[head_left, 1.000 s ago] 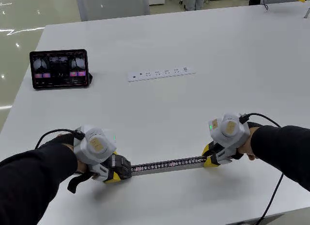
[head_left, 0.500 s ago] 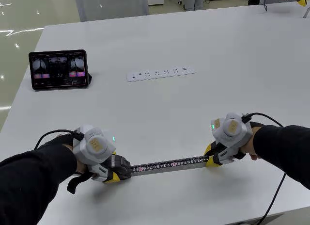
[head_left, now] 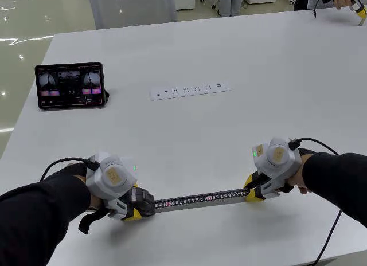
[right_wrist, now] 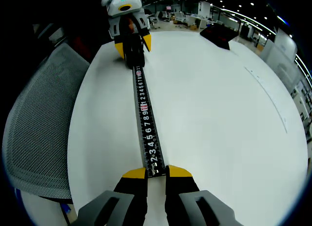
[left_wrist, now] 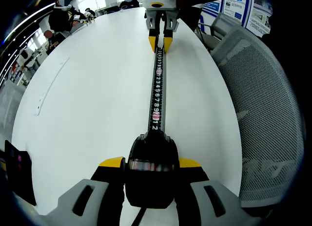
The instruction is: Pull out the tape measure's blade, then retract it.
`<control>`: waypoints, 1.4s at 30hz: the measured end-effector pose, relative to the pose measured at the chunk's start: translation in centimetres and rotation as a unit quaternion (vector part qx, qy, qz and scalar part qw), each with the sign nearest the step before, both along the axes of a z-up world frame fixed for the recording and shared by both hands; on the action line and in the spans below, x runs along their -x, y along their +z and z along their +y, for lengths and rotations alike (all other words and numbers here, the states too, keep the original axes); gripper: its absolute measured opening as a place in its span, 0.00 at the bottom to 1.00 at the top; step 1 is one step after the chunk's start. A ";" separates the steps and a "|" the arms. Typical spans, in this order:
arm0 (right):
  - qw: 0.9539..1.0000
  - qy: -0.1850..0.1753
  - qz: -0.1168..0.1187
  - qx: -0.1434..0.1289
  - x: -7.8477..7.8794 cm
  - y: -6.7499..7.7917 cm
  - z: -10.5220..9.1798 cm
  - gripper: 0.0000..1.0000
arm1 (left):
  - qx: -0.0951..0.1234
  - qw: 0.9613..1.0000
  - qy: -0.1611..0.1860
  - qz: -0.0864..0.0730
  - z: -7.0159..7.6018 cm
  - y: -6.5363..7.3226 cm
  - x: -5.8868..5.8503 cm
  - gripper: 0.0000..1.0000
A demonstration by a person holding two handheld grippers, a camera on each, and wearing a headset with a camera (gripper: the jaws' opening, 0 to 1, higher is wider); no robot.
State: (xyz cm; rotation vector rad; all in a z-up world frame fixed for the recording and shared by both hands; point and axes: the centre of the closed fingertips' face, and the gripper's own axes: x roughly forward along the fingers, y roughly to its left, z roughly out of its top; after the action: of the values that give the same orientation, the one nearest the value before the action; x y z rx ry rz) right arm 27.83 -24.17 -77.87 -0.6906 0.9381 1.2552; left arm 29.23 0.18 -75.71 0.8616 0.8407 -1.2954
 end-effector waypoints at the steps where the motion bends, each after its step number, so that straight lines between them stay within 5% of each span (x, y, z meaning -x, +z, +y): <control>1: 1.000 0.000 0.000 0.001 0.0 0.0 0.0 0.09 | 0.000 1.000 0.000 0.000 0.0 0.0 0.0 0.35; 18: 0.999 0.017 -0.013 0.028 0.1 -0.1 0.1 0.11 | 0.001 1.000 -0.012 -0.005 -0.1 0.0 0.0 0.36; 29: 1.000 0.015 -0.006 0.022 0.1 0.0 0.2 0.12 | -0.020 0.999 -0.040 -0.011 0.1 -0.2 0.0 0.36; 42: 0.999 0.031 -0.011 0.037 -0.2 0.8 -0.1 0.19 | -0.033 0.998 -0.045 0.008 0.5 0.4 -0.3 0.39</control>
State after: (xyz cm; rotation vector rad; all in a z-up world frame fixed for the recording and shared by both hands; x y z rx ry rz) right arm 28.00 -24.26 -77.04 -0.7951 0.9549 1.2699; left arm 29.50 0.71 -75.32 0.9522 0.8695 -1.3603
